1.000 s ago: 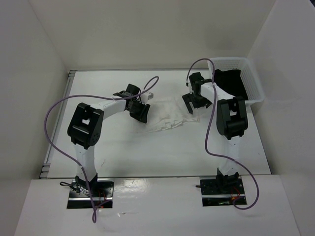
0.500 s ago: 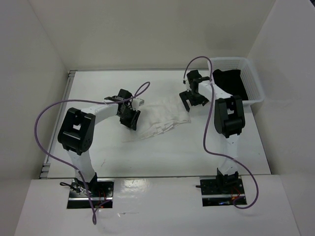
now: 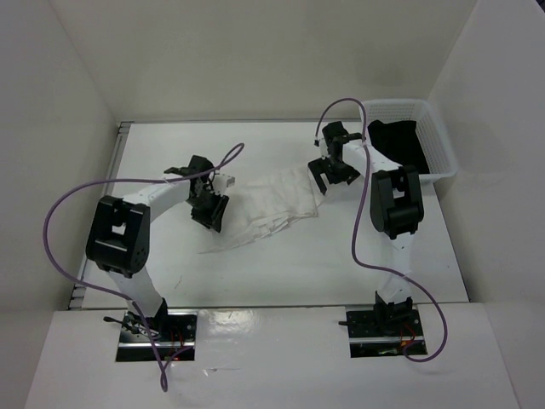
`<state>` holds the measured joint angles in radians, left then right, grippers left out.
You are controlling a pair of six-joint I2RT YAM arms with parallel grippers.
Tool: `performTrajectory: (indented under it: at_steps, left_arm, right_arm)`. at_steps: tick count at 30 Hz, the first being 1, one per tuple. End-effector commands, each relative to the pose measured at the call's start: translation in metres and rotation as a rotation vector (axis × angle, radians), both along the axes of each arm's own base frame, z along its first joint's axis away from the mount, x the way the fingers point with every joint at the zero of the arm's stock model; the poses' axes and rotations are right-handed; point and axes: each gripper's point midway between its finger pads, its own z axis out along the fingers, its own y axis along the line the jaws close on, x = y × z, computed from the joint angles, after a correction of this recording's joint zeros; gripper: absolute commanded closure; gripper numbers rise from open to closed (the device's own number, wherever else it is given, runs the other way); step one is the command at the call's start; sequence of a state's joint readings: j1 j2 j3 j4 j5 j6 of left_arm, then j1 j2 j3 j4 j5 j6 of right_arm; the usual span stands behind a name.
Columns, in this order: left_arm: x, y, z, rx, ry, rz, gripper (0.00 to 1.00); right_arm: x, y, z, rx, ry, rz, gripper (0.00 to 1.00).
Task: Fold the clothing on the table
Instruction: Fold the skirt
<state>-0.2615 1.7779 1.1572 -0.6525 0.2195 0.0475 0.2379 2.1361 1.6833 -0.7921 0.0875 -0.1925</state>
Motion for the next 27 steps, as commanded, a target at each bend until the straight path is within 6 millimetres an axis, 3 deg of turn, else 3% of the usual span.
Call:
performTrajectory:
  at_steps: [1,3,4,6,9,13,19,21,22,27]
  left_arm:
    - [-0.002,0.001,0.041,-0.096,-0.071,-0.027,0.48]
    - [0.003,-0.003,0.069,-0.172,-0.125,-0.037,0.32]
    - [0.014,0.001,0.086,-0.203,-0.167,-0.025,0.17]
    - [0.027,0.014,0.105,-0.226,-0.217,0.006,0.09]
    - [0.042,0.027,0.115,-0.224,-0.293,0.007,0.01]
    - [0.055,0.040,0.094,-0.285,-0.273,0.003,0.01]
    - [0.065,0.038,0.065,-0.465,-0.183,-0.059,0.01]
    - [0.068,0.038,0.065,-0.549,-0.174,-0.088,0.01]
    - [0.064,0.039,0.054,-0.576,-0.123,-0.079,0.01]
    - [0.072,0.047,0.037,-0.645,-0.086,-0.061,0.01]
  right_arm:
    - [0.004,0.009,0.033,0.035,-0.062,0.032,0.01]
    - [0.005,0.009,0.037,0.034,-0.071,0.041,0.01]
    - [0.005,0.011,0.037,0.042,-0.069,0.044,0.01]
    - [0.002,0.010,0.040,0.042,-0.068,0.044,0.01]
    - [0.002,0.010,0.040,0.042,-0.068,0.044,0.01]
    - [0.001,0.009,0.044,0.039,-0.068,0.053,0.01]
    - [-0.008,0.003,0.056,0.019,-0.081,0.054,0.01]
    - [-0.009,0.001,0.058,0.008,-0.086,0.059,0.01]
    - [-0.013,0.000,0.060,0.008,-0.086,0.059,0.01]
    - [-0.021,-0.008,0.064,-0.025,-0.091,0.056,0.01]
